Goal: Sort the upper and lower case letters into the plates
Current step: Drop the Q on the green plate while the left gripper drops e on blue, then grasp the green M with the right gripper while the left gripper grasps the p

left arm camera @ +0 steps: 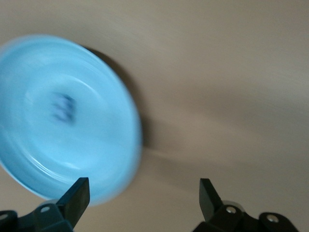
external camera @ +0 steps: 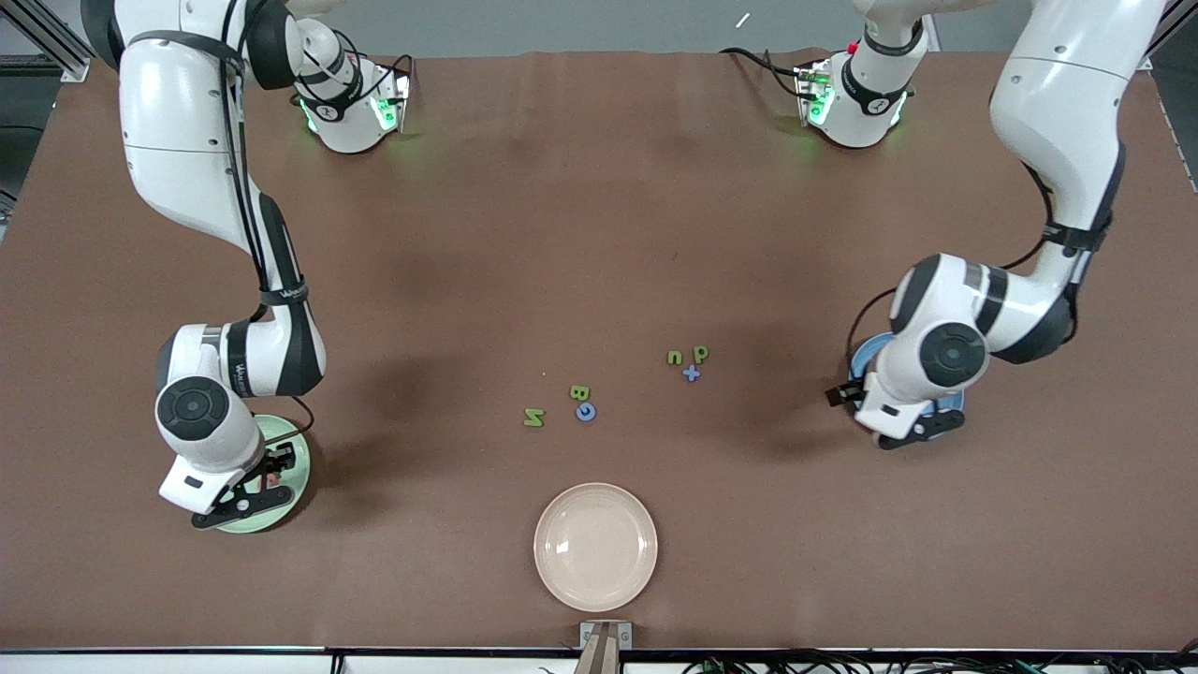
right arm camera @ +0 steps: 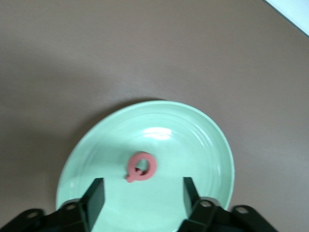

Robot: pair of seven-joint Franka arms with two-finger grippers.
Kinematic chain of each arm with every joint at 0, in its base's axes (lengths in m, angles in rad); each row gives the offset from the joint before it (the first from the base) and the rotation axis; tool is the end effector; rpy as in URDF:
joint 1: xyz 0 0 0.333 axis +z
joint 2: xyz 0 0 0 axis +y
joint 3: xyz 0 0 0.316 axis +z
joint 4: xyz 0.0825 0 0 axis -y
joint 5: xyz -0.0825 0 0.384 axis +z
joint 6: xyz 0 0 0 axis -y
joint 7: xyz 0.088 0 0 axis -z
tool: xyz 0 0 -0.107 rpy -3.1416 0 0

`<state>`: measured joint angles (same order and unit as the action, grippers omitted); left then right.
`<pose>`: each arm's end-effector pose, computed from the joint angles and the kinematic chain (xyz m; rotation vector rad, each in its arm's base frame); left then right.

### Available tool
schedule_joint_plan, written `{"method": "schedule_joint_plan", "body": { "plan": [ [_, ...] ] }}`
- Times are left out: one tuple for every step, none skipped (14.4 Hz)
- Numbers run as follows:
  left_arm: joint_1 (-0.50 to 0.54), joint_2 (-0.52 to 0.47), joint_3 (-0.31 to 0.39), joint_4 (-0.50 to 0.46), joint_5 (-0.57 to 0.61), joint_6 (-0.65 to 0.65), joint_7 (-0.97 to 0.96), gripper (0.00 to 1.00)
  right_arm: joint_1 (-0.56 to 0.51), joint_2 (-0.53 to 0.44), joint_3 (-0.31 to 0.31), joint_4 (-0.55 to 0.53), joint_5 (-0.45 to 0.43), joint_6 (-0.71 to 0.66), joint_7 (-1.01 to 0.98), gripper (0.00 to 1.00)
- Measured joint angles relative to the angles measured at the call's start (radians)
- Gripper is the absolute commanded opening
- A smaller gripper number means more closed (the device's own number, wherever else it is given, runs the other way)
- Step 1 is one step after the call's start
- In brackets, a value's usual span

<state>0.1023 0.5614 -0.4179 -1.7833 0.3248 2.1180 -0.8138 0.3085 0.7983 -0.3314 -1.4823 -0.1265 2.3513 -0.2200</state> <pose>0.6156 -0.1658 0.2489 -2.9713 -0.5150 0.1769 0.7276 0.0265 0.2300 2.7526 0.5431 0.0905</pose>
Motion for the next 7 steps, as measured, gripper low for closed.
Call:
{"method": "schedule_joint_plan", "body": {
  "plan": [
    [-0.007,0.001,-0.044,-0.001,-0.002,-0.002,-0.066,0.97,0.011,-0.001,0.009,0.002,0.024,-0.008,0.005,0.99],
    [-0.018,0.006,-0.083,-0.001,-0.002,-0.003,-0.124,0.95,0.026,-0.002,0.018,0.005,0.065,-0.029,0.015,0.99],
    [-0.035,0.014,-0.106,-0.002,-0.002,-0.003,-0.168,0.92,0.047,-0.004,0.025,0.009,0.123,-0.054,0.03,0.99],
    [-0.059,0.023,-0.115,-0.003,-0.002,-0.003,-0.192,0.9,0.075,-0.008,0.029,0.014,0.19,-0.077,0.056,0.99],
    [-0.085,0.034,-0.116,-0.004,-0.002,-0.002,-0.204,0.86,0.11,-0.011,0.031,0.019,0.253,-0.095,0.103,0.99],
    [-0.111,0.047,-0.117,-0.005,-0.003,0.002,-0.211,0.86,0.15,-0.015,0.032,0.024,0.299,-0.108,0.176,0.99],
    [-0.137,0.06,-0.117,-0.007,-0.004,0.018,-0.226,0.85,0.191,-0.018,0.034,0.027,0.32,-0.115,0.261,0.99]
  ]
}}
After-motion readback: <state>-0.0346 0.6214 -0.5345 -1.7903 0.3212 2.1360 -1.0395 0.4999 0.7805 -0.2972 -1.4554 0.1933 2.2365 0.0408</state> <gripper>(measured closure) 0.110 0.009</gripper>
